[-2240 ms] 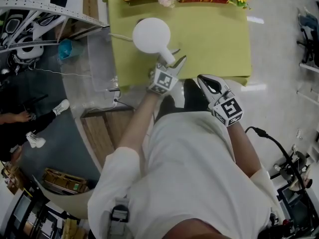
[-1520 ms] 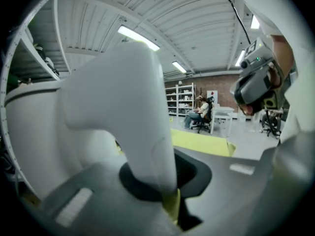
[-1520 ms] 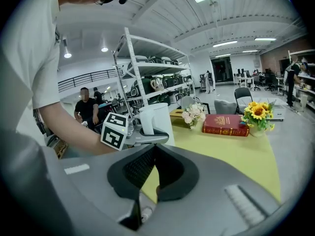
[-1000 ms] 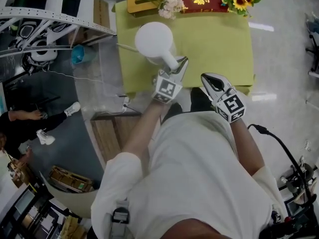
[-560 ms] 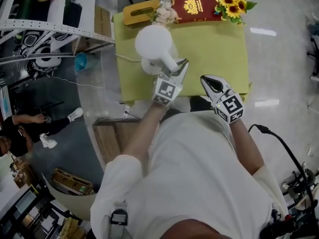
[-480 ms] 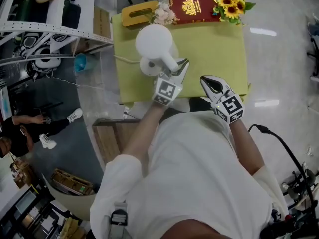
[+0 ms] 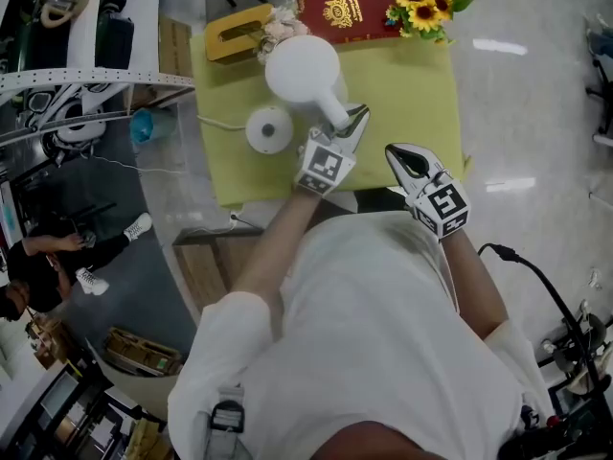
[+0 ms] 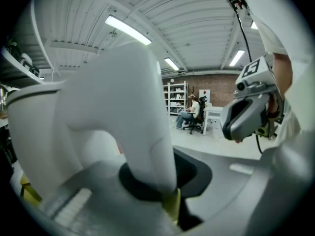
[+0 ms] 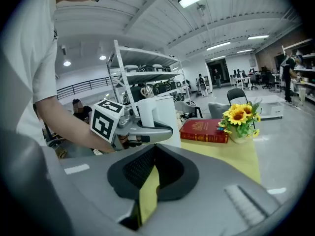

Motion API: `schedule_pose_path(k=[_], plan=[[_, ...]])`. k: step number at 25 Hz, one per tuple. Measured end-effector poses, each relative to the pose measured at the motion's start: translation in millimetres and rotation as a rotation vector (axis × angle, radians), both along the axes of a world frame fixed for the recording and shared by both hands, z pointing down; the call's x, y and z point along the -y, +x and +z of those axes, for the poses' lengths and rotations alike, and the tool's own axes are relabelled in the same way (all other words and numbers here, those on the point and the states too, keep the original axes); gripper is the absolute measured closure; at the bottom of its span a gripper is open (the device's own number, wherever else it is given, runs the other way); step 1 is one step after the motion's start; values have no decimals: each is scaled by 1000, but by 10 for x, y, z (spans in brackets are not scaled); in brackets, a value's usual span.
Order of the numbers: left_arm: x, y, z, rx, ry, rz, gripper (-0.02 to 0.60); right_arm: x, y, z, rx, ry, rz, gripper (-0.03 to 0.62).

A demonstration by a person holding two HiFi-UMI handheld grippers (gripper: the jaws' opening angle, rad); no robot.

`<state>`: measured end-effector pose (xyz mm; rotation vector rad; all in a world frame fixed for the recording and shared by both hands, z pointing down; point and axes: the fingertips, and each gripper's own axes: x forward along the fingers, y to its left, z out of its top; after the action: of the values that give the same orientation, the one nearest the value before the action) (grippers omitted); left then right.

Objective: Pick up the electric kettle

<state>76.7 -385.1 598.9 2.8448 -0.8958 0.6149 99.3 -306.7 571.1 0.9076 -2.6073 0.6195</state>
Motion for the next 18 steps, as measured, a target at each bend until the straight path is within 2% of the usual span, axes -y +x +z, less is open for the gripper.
schedule_pose_path(k=[7,18], plan=[[161,339,162,-5,-16,44,563,25,318,108,-11,-28,52,591],[351,605,493,5,-13,76,563,105,627,286,-38,-67,109,591]])
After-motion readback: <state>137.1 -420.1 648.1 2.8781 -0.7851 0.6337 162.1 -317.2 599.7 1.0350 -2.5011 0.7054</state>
